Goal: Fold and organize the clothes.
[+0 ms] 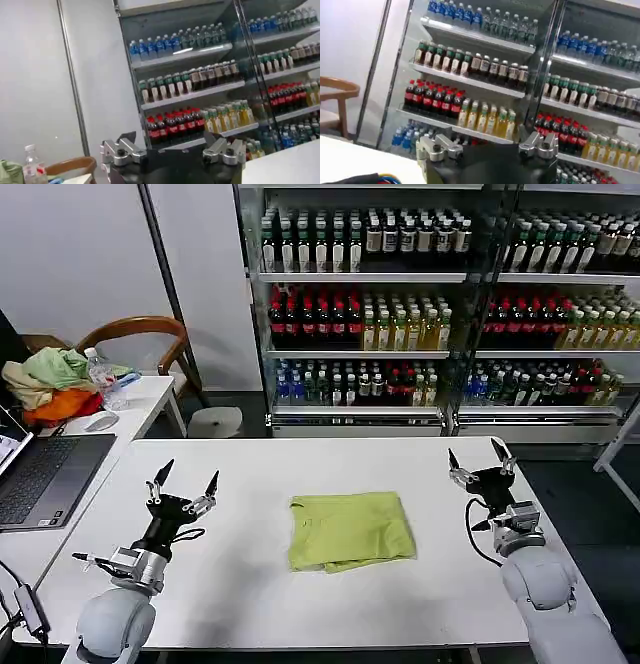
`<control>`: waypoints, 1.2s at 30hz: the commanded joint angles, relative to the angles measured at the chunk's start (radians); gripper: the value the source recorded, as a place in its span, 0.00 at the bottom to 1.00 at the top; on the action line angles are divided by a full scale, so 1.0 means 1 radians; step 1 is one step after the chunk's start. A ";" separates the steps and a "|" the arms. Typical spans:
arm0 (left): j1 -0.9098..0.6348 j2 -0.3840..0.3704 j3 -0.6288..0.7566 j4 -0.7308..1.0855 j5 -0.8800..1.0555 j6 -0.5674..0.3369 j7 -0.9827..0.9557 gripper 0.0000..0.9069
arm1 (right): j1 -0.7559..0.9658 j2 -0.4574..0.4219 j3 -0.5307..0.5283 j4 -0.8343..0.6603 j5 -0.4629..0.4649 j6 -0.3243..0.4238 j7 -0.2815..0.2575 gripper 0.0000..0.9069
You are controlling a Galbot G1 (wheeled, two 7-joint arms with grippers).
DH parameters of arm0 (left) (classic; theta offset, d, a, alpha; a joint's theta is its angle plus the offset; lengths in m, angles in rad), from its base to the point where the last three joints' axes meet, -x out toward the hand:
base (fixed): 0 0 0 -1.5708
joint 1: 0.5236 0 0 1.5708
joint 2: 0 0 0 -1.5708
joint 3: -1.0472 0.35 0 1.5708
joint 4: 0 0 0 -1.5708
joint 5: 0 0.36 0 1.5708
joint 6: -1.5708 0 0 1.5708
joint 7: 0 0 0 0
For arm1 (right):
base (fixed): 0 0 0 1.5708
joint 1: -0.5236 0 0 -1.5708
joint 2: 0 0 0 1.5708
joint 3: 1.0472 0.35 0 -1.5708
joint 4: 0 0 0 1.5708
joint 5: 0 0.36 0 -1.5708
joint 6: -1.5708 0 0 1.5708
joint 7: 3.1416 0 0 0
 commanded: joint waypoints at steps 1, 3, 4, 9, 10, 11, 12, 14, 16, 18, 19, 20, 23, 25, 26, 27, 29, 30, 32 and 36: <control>-0.009 0.004 -0.004 0.024 -0.002 -0.025 0.023 1.00 | -0.023 0.001 0.039 -0.023 -0.047 0.056 -0.079 1.00; -0.008 0.010 -0.006 0.040 -0.002 -0.039 0.025 1.00 | -0.025 0.006 0.034 -0.027 -0.079 0.069 -0.093 1.00; -0.009 0.014 -0.009 0.049 -0.001 -0.052 0.033 1.00 | -0.025 0.010 0.030 -0.032 -0.090 0.080 -0.098 1.00; 0.003 0.026 -0.017 0.054 -0.018 -0.054 0.032 1.00 | -0.030 0.028 0.007 -0.030 -0.104 0.086 -0.099 1.00; 0.005 0.027 -0.016 0.049 -0.018 -0.053 0.028 1.00 | -0.031 0.029 0.004 -0.026 -0.104 0.086 -0.098 1.00; 0.006 0.029 -0.016 0.046 -0.017 -0.053 0.024 1.00 | -0.032 0.030 0.000 -0.024 -0.103 0.085 -0.096 1.00; 0.007 0.029 -0.016 0.046 -0.016 -0.054 0.023 1.00 | -0.032 0.030 -0.004 -0.023 -0.102 0.085 -0.095 1.00; 0.005 0.029 -0.020 0.051 -0.009 -0.064 0.025 1.00 | -0.030 0.031 -0.018 -0.024 -0.101 0.085 -0.089 1.00; 0.005 0.028 -0.023 0.057 -0.004 -0.075 0.025 1.00 | -0.024 0.035 -0.029 -0.038 -0.113 0.087 -0.084 1.00; 0.009 0.028 -0.023 0.055 -0.007 -0.070 0.025 1.00 | -0.017 0.041 -0.034 -0.051 -0.122 0.088 -0.082 1.00; 0.013 0.029 -0.022 0.050 -0.014 -0.066 0.026 1.00 | -0.011 0.044 -0.037 -0.063 -0.124 0.090 -0.081 1.00; 0.014 0.028 -0.021 0.048 -0.014 -0.065 0.028 1.00 | -0.010 0.045 -0.039 -0.065 -0.126 0.091 -0.081 1.00; 0.009 0.021 -0.017 0.042 -0.017 -0.045 0.029 1.00 | -0.011 0.050 -0.045 -0.062 -0.135 0.094 -0.082 1.00; 0.000 0.016 -0.015 0.041 -0.023 -0.033 0.027 1.00 | -0.014 0.050 -0.042 -0.047 -0.137 0.092 -0.080 1.00; -0.003 0.016 -0.013 0.040 -0.025 -0.029 0.027 1.00 | -0.014 0.049 -0.041 -0.044 -0.137 0.093 -0.079 1.00; -0.004 0.016 -0.013 0.039 -0.022 -0.029 0.029 1.00 | -0.015 0.049 -0.038 -0.043 -0.139 0.093 -0.071 1.00; -0.003 0.018 -0.013 0.035 -0.015 -0.032 0.047 1.00 | -0.014 0.050 -0.035 -0.048 -0.154 0.098 -0.059 1.00; -0.002 0.021 -0.013 0.032 -0.013 -0.033 0.054 1.00 | -0.014 0.051 -0.033 -0.052 -0.164 0.106 -0.057 1.00; -0.004 0.025 -0.012 0.029 -0.019 -0.028 0.055 1.00 | -0.023 0.051 -0.027 -0.043 -0.168 0.111 -0.057 1.00; -0.027 0.014 -0.008 0.075 -0.037 -0.028 0.052 1.00 | -0.037 0.049 -0.011 -0.021 -0.165 0.112 -0.057 1.00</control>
